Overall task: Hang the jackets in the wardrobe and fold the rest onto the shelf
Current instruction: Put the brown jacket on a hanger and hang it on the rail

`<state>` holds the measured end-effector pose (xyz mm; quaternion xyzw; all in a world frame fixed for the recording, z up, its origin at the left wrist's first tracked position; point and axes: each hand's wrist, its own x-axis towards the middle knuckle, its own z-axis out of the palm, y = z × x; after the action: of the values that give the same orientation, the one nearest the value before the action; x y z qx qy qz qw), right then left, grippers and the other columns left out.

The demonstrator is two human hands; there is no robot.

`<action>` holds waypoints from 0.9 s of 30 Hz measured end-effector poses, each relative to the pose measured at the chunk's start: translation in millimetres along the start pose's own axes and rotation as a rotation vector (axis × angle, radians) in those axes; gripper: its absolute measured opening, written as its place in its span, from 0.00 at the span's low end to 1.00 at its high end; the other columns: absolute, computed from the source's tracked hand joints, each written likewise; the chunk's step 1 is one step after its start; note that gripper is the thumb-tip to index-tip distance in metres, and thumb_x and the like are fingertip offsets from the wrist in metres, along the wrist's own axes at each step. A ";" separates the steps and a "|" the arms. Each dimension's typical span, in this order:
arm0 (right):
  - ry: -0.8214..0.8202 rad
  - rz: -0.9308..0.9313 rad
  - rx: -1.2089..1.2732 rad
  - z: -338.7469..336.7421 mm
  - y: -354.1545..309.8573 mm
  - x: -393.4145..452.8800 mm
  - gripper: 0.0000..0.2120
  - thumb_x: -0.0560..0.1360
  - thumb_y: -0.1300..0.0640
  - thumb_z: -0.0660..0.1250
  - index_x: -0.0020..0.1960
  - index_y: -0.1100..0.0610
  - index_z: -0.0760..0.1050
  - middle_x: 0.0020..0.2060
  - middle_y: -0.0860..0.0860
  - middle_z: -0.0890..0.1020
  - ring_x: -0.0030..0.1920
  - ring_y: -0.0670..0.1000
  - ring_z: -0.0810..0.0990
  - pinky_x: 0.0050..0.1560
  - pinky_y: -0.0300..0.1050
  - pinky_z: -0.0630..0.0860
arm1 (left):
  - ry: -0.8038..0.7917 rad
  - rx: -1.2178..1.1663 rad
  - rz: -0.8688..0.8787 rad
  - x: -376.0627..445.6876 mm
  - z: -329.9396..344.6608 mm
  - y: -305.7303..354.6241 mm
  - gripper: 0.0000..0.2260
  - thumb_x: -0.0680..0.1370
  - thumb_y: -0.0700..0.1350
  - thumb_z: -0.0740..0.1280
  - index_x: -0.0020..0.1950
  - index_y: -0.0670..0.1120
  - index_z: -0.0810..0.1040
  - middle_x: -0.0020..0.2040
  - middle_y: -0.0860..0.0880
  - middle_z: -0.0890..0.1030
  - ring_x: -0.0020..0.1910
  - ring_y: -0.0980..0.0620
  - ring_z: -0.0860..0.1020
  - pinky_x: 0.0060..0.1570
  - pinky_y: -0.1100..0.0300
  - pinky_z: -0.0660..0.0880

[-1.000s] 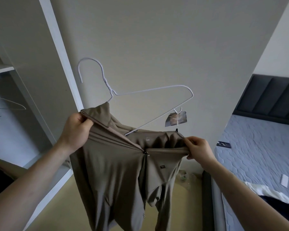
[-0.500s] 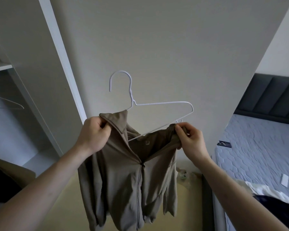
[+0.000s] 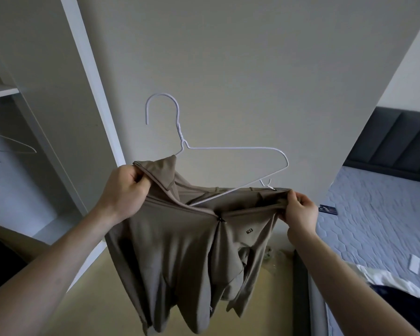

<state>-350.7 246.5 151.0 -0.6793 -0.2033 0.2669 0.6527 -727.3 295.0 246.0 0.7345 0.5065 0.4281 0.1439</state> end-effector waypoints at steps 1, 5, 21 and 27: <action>0.002 0.019 0.005 -0.9 0.0 0.6 0.12 0.83 0.54 0.65 0.42 0.56 0.79 0.35 0.53 0.79 0.35 0.52 0.78 0.32 0.46 0.82 | 0.006 -0.014 -0.013 1.5 -2.0 -1.1 0.18 0.74 0.50 0.62 0.29 0.40 0.66 0.29 0.47 0.66 0.34 0.51 0.63 0.30 0.51 0.65; -0.163 -0.068 -0.112 0.0 1.4 -10.6 0.08 0.83 0.53 0.66 0.50 0.54 0.82 0.37 0.54 0.83 0.32 0.49 0.80 0.28 0.41 0.77 | -0.008 -0.140 -0.027 3.3 -3.5 -1.5 0.21 0.75 0.50 0.62 0.34 0.32 0.72 0.34 0.47 0.69 0.39 0.51 0.67 0.35 0.46 0.69; -0.095 0.150 0.283 27.2 -13.9 -52.3 0.20 0.75 0.43 0.76 0.58 0.56 0.79 0.47 0.53 0.83 0.43 0.49 0.83 0.34 0.39 0.81 | 0.041 -0.110 0.004 -5.7 -6.2 15.7 0.19 0.76 0.50 0.62 0.30 0.39 0.65 0.30 0.47 0.63 0.35 0.50 0.63 0.32 0.47 0.65; -0.167 -0.194 0.071 24.2 -19.4 -55.9 0.10 0.75 0.44 0.76 0.50 0.49 0.83 0.29 0.46 0.79 0.31 0.47 0.79 0.29 0.44 0.79 | -0.017 -0.132 -0.023 -8.7 -3.7 17.5 0.20 0.76 0.51 0.62 0.34 0.34 0.70 0.34 0.47 0.66 0.39 0.51 0.65 0.38 0.41 0.73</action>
<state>-407.8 231.7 175.5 -0.6083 -0.3121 0.2651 0.6799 -720.3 278.8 255.3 0.7211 0.4842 0.4528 0.2013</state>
